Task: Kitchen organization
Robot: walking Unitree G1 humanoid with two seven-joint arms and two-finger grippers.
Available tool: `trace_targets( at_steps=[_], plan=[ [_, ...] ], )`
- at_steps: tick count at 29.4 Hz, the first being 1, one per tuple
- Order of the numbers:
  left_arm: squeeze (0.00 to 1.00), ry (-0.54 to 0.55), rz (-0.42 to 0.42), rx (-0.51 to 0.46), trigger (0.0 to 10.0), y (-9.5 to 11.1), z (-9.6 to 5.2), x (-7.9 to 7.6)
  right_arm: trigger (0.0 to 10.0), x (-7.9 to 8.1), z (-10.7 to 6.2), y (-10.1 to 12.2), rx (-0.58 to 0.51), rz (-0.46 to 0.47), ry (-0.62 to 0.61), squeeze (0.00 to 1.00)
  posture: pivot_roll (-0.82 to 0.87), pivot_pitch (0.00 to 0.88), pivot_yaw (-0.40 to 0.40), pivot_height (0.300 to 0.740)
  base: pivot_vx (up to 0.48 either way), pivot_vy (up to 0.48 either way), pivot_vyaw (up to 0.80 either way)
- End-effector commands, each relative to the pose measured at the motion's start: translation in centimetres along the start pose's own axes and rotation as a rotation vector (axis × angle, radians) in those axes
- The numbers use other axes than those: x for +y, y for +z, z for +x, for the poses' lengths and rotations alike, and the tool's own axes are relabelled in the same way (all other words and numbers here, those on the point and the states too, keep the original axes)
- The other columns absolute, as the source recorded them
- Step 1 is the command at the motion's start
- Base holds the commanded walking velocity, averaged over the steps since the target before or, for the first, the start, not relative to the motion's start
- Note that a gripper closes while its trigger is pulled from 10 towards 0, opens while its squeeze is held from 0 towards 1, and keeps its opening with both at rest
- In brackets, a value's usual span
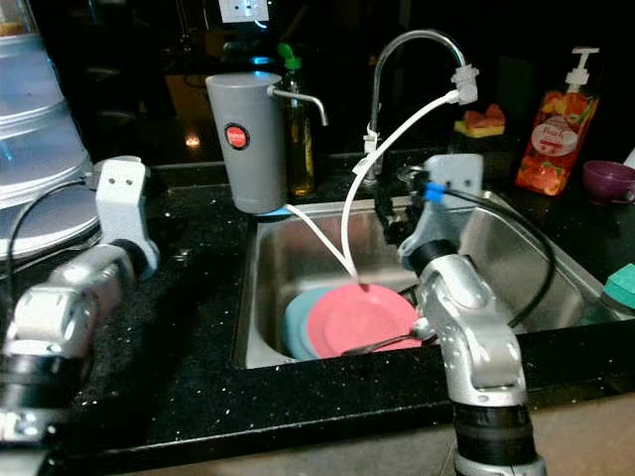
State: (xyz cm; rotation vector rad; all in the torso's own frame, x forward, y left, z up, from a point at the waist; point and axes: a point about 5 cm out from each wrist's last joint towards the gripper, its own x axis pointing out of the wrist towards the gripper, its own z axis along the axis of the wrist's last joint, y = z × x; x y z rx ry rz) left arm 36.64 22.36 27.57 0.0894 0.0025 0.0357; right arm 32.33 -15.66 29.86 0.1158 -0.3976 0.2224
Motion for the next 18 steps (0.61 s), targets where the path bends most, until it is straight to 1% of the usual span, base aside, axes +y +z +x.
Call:
trace_targets(
  at_steps=[1,2,4,5,6,7,8,9,10,11,12,14,17,18],
  plan=[
    [0.00,0.117,0.082,0.045,10.0,0.2,0.1,1.7,10.0,0.0,-0.4,0.6,-0.032,0.043,-0.003,0.00,0.07,0.039,0.025,0.740,0.000,0.000,0.00],
    [0.00,0.131,0.070,0.041,10.0,0.3,0.1,2.2,10.0,-0.1,-0.5,0.7,-0.040,0.048,-0.005,0.00,0.07,0.036,0.029,0.740,0.000,0.000,0.00],
    [0.00,0.137,0.047,0.036,10.0,0.4,0.0,2.6,10.0,-0.2,-0.7,0.9,-0.047,0.051,-0.007,0.00,0.08,0.035,0.034,0.740,0.000,0.000,0.00],
    [0.00,0.114,0.063,0.031,10.0,0.4,0.0,3.2,10.0,-0.2,-0.7,1.0,-0.056,0.056,-0.009,0.00,0.08,0.036,0.037,0.740,0.000,0.000,0.00],
    [0.00,0.133,0.133,0.029,10.0,0.4,0.1,4.1,10.0,-0.3,-0.7,1.2,-0.060,0.060,-0.019,0.00,0.08,0.041,0.038,0.740,0.000,0.000,0.00],
    [0.00,0.155,0.247,0.054,10.0,0.1,0.2,5.3,10.0,-0.2,-0.7,1.3,-0.063,0.065,-0.026,0.00,0.07,0.053,0.037,0.740,0.000,0.000,0.00],
    [0.00,0.171,0.328,0.076,10.0,0.0,0.2,6.1,10.0,-0.2,-0.7,1.3,-0.064,0.068,-0.031,0.00,0.07,0.053,0.037,0.740,0.000,0.000,0.00],
    [0.00,0.199,0.440,0.098,10.0,-0.3,0.1,6.9,10.0,-0.1,-0.7,1.4,-0.061,0.067,-0.027,0.00,0.07,0.072,0.038,0.740,0.000,0.000,0.00],
    [0.00,0.211,0.507,0.112,10.0,-0.4,0.1,7.4,10.0,0.0,-0.8,1.4,-0.060,0.066,-0.023,0.00,0.08,0.078,0.037,0.740,0.000,0.000,0.00],
    [0.00,0.218,0.541,0.117,10.0,-0.4,0.1,7.6,10.0,0.1,-0.8,1.5,-0.058,0.065,-0.020,0.00,0.08,0.078,0.037,0.740,0.000,0.000,0.00],
    [0.00,0.222,0.558,0.119,10.0,-0.4,0.1,7.7,10.0,0.1,-0.8,1.5,-0.058,0.065,-0.018,0.00,0.08,0.078,0.037,0.740,0.000,0.000,0.00],
    [0.00,0.227,0.552,0.132,10.0,0.0,0.1,8.2,10.0,0.3,-0.9,1.8,-0.055,0.067,0.002,0.00,0.09,0.142,0.041,0.740,0.000,0.000,0.00],
    [0.00,0.241,0.569,0.129,10.0,0.6,0.1,8.6,10.0,0.5,-0.7,1.8,-0.041,0.056,0.019,0.00,0.09,0.151,0.043,0.740,0.000,0.000,0.00],
    [0.00,0.240,0.578,0.122,10.0,1.0,0.2,8.8,10.0,0.7,-0.2,1.4,-0.012,-0.001,0.018,0.00,0.09,0.199,0.052,0.740,0.000,0.000,0.00]
  ],
)
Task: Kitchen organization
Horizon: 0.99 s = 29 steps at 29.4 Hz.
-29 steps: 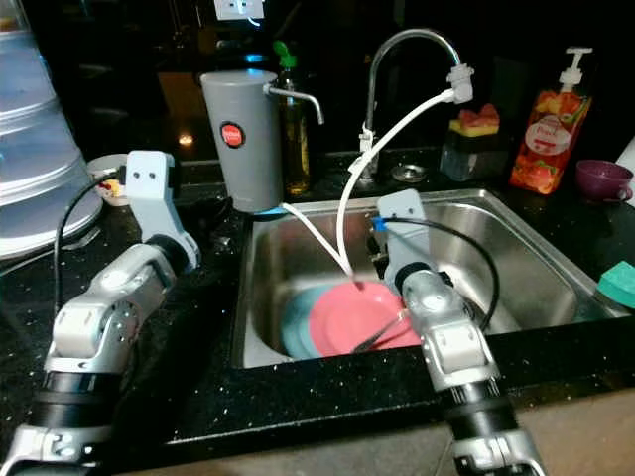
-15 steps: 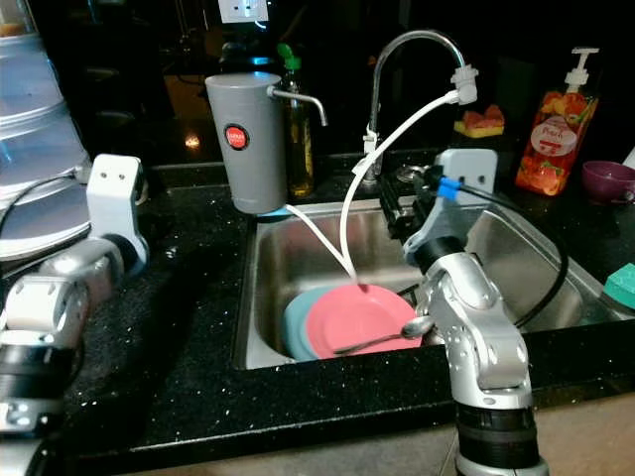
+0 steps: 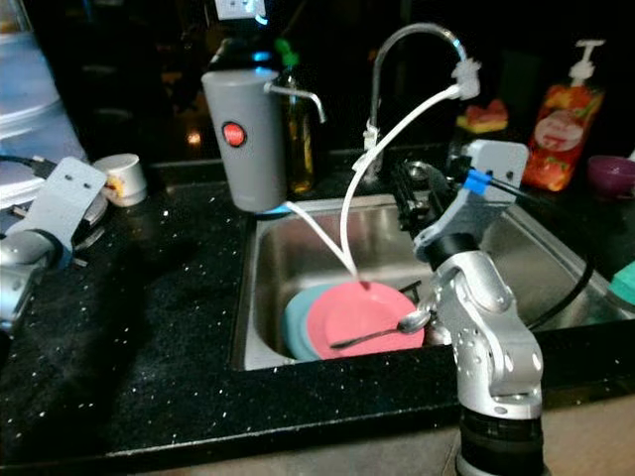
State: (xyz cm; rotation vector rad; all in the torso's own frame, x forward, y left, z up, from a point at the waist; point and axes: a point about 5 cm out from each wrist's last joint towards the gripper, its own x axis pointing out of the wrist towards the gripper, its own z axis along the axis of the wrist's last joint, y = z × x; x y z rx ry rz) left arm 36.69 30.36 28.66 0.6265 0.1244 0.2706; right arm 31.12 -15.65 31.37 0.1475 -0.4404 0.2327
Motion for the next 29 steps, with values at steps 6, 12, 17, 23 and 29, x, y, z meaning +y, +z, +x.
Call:
trace_targets(
  at_steps=[6,12,17,23,29],
  plan=[
    [0.00,0.030,0.027,0.001,10.0,0.4,0.5,1.8,10.0,1.3,0.9,-0.6,0.040,-0.067,0.026,0.00,0.10,0.269,0.061,0.740,0.000,0.000,0.00],
    [0.00,0.045,-0.050,0.044,10.0,0.0,0.6,3.5,10.0,1.3,1.3,0.7,0.000,-0.058,0.026,0.00,0.10,0.319,0.055,0.740,0.000,0.000,0.00],
    [0.00,0.073,0.013,0.101,10.0,-1.2,0.7,5.4,10.0,0.5,1.6,1.8,-0.031,-0.079,-0.005,0.00,0.09,0.335,0.051,0.740,0.000,0.000,0.00],
    [0.00,0.138,0.187,0.231,10.0,-3.8,-0.2,9.2,10.0,0.0,1.2,3.7,-0.077,-0.107,-0.012,0.00,0.07,0.352,0.049,0.740,0.000,0.000,0.00],
    [0.00,0.091,0.228,0.271,10.0,-4.2,-0.5,9.8,10.0,-0.2,0.9,3.9,-0.074,-0.118,-0.014,0.00,0.07,0.358,0.047,0.740,0.000,0.000,0.00]
  ],
)
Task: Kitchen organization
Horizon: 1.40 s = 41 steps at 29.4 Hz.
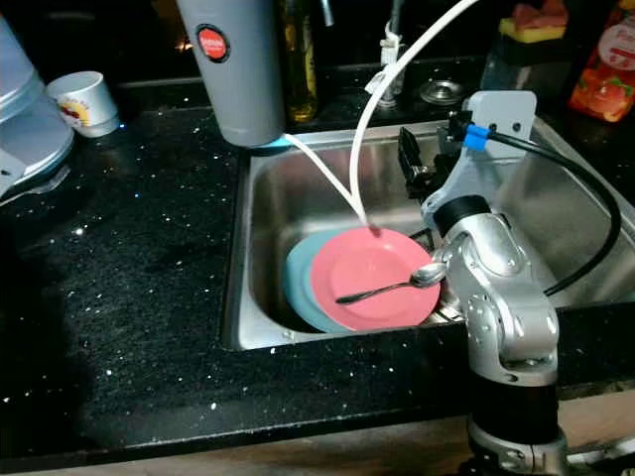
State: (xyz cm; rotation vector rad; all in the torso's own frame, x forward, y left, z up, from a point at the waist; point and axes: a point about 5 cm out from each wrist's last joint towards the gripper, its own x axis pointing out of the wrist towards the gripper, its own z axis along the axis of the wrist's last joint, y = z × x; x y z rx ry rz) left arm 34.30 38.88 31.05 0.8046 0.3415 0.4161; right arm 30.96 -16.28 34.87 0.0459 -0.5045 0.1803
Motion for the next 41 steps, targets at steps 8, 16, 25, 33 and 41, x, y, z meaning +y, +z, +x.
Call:
trace_targets(
  at_steps=[8,16,25,33,41],
  plan=[
    [0.00,-0.089,0.107,0.041,10.0,-0.8,-0.2,0.8,10.0,-0.1,-0.5,0.9,-0.020,-0.008,-0.005,0.00,0.08,0.371,0.043,0.740,0.000,0.000,0.00],
    [0.00,-0.123,0.108,0.030,10.0,-0.1,0.1,-0.2,10.0,-0.3,-0.9,1.7,-0.017,-0.045,-0.018,0.00,0.01,0.391,0.033,0.740,0.000,0.000,0.00],
    [0.00,-0.010,0.090,-0.036,10.0,1.2,0.5,-0.9,10.0,-0.5,-1.4,2.0,-0.013,-0.062,-0.044,0.00,-0.02,0.389,0.048,0.740,0.000,0.000,0.00],
    [0.00,0.103,-0.661,-0.182,10.0,2.5,0.0,1.4,10.0,-0.8,-2.4,1.9,-0.026,-0.057,-0.090,0.00,-0.02,0.312,0.075,0.740,0.000,0.000,0.00],
    [0.00,0.153,-0.979,-0.217,10.0,1.8,-0.2,2.3,10.0,-1.2,-2.6,1.7,-0.054,-0.056,-0.119,0.00,-0.01,0.202,0.078,0.740,0.000,0.000,0.00]
  ],
)
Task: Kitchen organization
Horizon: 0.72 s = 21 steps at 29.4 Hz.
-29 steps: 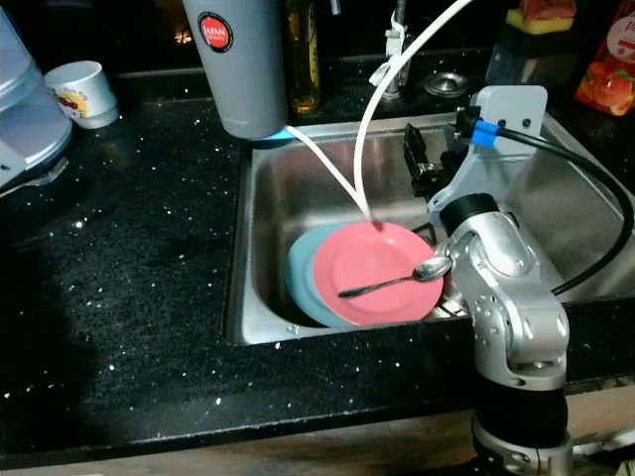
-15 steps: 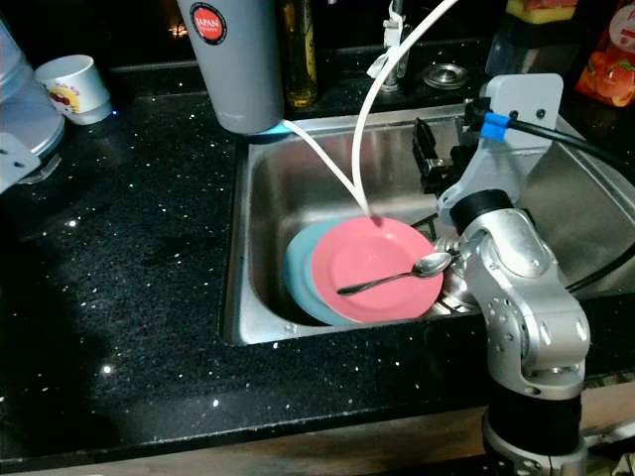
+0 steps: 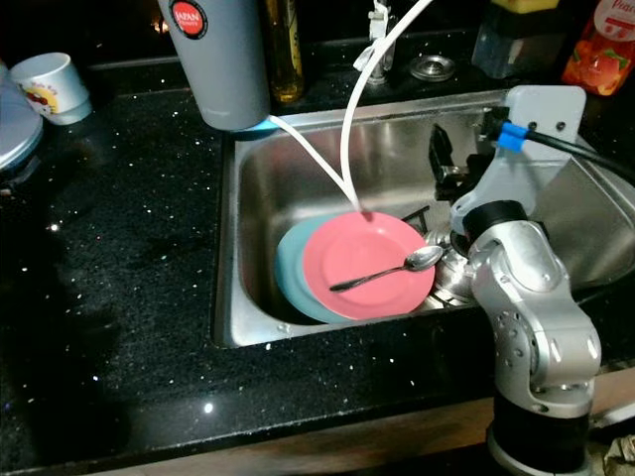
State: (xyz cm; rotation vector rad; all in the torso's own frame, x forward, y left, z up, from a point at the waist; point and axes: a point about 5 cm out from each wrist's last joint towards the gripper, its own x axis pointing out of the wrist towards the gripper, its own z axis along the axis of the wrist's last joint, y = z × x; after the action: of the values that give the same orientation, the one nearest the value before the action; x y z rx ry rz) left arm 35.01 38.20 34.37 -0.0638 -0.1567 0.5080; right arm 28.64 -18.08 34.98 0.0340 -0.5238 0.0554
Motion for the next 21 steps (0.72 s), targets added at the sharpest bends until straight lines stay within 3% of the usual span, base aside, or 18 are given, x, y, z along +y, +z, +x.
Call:
trace_targets(
  at_steps=[1,3,5,10,13,18,20,21],
  plan=[
    [0.00,0.075,-0.016,0.027,10.0,-0.4,-0.2,1.4,10.0,0.1,-0.4,0.3,-0.037,-0.011,-0.005,0.00,-0.01,0.202,0.078,0.740,0.000,0.000,0.00],
    [0.00,0.106,-0.030,0.039,10.0,-0.7,-0.2,1.9,10.0,0.2,-0.4,0.4,-0.042,-0.012,-0.004,0.00,0.00,0.188,0.079,0.740,0.000,0.000,0.00],
    [0.00,0.208,-0.076,0.048,10.0,-1.1,-0.6,3.9,10.0,0.2,-0.3,0.5,-0.057,-0.015,-0.001,0.00,0.00,0.175,0.078,0.740,0.000,0.000,0.00],
    [0.00,0.276,-0.135,0.053,10.0,-1.4,-1.0,5.6,10.0,0.2,-0.4,0.7,-0.069,-0.018,0.001,0.00,0.00,0.165,0.079,0.740,0.000,0.000,0.00],
    [0.00,0.349,-0.221,0.089,10.0,-2.7,-1.6,7.4,10.0,0.0,-0.7,0.7,-0.073,-0.019,-0.003,0.00,0.00,0.174,0.070,0.740,0.000,0.000,0.00],
    [0.00,0.309,-0.335,0.153,10.0,-4.5,-1.7,7.1,10.0,0.1,-0.8,0.6,-0.067,-0.020,0.003,0.00,-0.01,0.186,0.063,0.740,0.000,0.000,0.00],
    [0.00,0.306,-0.286,0.189,10.0,-5.3,-1.8,6.8,10.0,0.1,-0.9,0.6,-0.066,-0.022,0.005,0.00,-0.01,0.190,0.062,0.740,0.000,0.000,0.00],
    [0.00,0.260,-0.222,0.182,10.0,-5.2,-1.5,6.1,10.0,0.1,-0.9,0.6,-0.066,-0.024,0.006,0.00,-0.02,0.192,0.064,0.740,0.000,0.000,0.00]
  ],
)
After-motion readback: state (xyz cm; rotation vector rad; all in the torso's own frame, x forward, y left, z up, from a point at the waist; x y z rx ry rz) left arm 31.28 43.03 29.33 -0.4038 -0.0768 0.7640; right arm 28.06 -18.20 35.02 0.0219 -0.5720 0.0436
